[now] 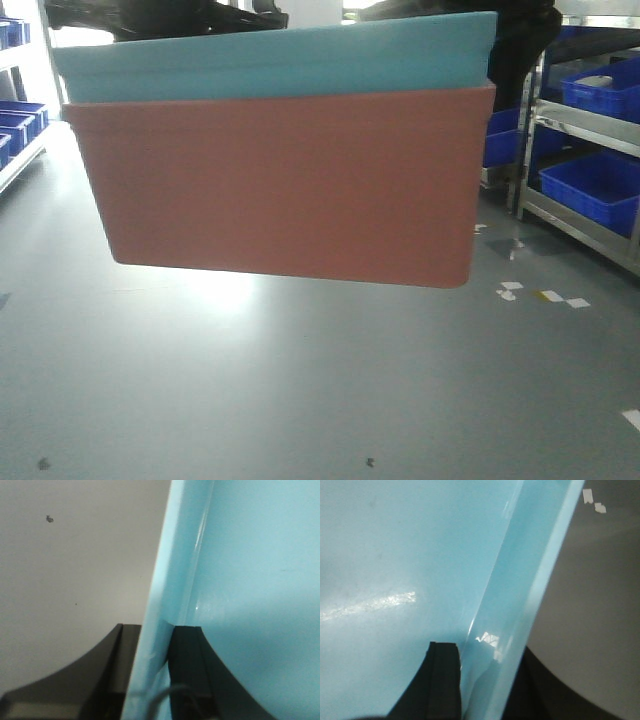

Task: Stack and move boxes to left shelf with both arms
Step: 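Keep holding the stack with both grippers, driving toward the shelves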

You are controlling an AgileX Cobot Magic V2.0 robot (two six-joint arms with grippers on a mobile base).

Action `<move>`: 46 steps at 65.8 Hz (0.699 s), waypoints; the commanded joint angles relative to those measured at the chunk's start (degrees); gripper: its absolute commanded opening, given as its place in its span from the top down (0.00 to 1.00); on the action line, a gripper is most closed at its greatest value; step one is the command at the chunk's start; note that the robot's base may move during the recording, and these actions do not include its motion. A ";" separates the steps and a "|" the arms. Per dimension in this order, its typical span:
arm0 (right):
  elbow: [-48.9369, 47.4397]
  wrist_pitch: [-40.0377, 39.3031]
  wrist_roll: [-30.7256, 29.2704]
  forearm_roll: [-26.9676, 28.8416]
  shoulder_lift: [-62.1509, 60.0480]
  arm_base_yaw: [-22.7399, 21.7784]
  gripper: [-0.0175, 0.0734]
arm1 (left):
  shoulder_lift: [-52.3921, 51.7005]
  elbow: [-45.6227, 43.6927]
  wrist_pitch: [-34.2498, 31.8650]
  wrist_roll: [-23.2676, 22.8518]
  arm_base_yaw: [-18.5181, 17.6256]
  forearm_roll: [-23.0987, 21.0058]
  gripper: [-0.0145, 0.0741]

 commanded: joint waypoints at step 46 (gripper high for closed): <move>-2.58 -11.27 1.79 3.29 -2.71 1.70 0.75 | -3.66 -2.69 -8.49 -1.51 -3.03 -7.31 0.84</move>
